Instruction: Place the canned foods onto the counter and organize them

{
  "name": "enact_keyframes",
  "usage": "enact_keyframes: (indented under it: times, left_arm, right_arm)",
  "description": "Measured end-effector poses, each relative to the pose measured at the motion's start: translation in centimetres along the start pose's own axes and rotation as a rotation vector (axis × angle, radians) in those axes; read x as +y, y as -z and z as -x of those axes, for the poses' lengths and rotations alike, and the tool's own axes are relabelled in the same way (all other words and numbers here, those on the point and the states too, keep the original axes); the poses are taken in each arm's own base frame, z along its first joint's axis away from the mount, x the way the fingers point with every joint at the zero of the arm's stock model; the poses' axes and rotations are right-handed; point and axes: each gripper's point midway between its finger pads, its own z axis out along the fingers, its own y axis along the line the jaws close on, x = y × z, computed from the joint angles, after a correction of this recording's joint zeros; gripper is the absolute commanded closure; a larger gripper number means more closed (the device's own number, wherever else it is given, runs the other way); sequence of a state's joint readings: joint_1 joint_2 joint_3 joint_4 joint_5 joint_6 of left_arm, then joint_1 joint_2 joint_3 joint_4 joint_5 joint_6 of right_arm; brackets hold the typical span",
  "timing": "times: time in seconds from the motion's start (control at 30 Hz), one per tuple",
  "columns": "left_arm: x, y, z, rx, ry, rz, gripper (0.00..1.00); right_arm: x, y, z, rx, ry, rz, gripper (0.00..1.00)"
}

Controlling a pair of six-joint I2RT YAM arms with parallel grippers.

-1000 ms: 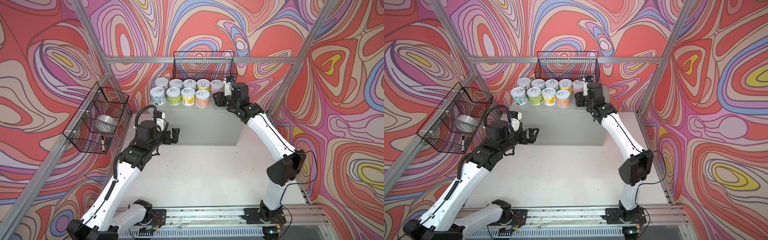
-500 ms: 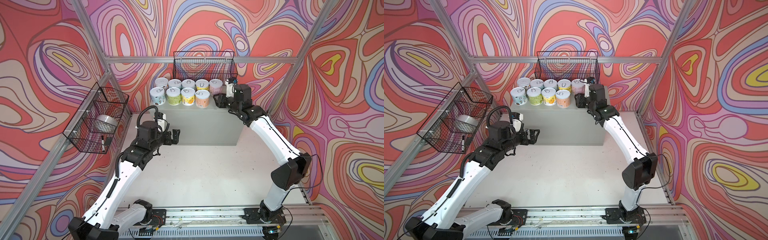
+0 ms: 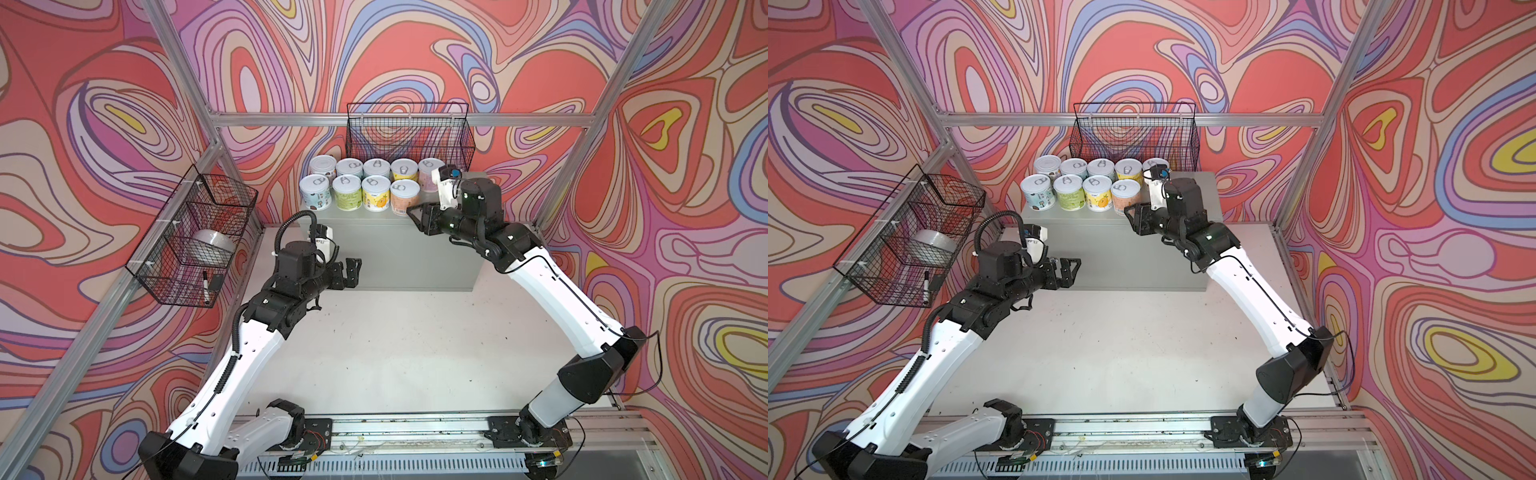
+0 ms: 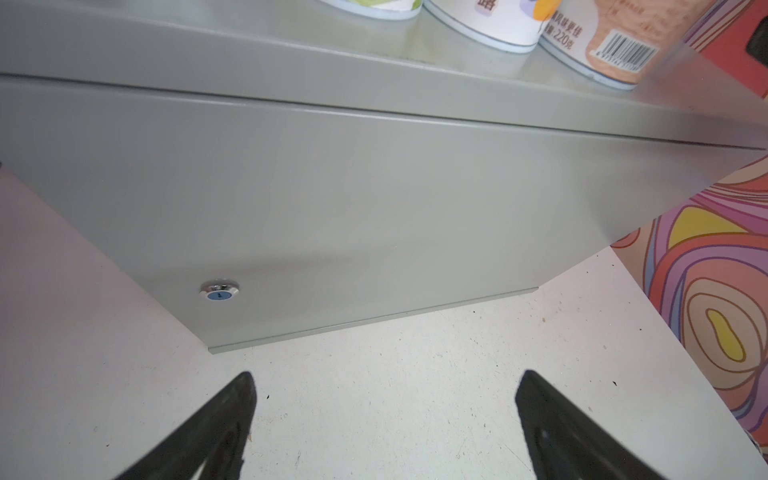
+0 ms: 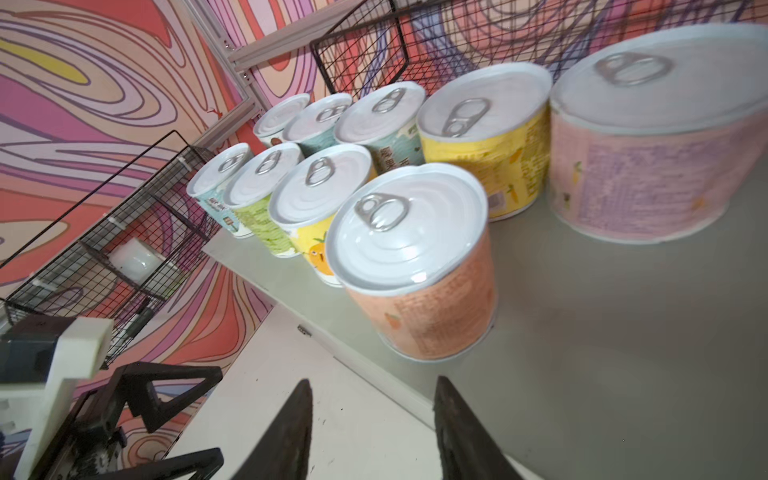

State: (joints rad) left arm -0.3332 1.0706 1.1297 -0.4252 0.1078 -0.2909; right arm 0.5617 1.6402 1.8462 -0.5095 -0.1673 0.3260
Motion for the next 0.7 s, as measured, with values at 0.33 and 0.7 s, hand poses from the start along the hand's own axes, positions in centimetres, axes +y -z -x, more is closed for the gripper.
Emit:
enact_keyframes:
  times: [0.33,0.7]
  left_arm:
    - [2.2,2.4,1.4,-0.057,0.037,0.045,0.0]
    - [3.5,2.8,1.1,-0.044,0.06,0.068,0.0]
  right_arm:
    - [-0.3,-3.0,-2.0,0.052,-0.016,0.002,0.51]
    - [-0.7,-5.1,-0.9,0.011,-0.025,-0.008,0.51]
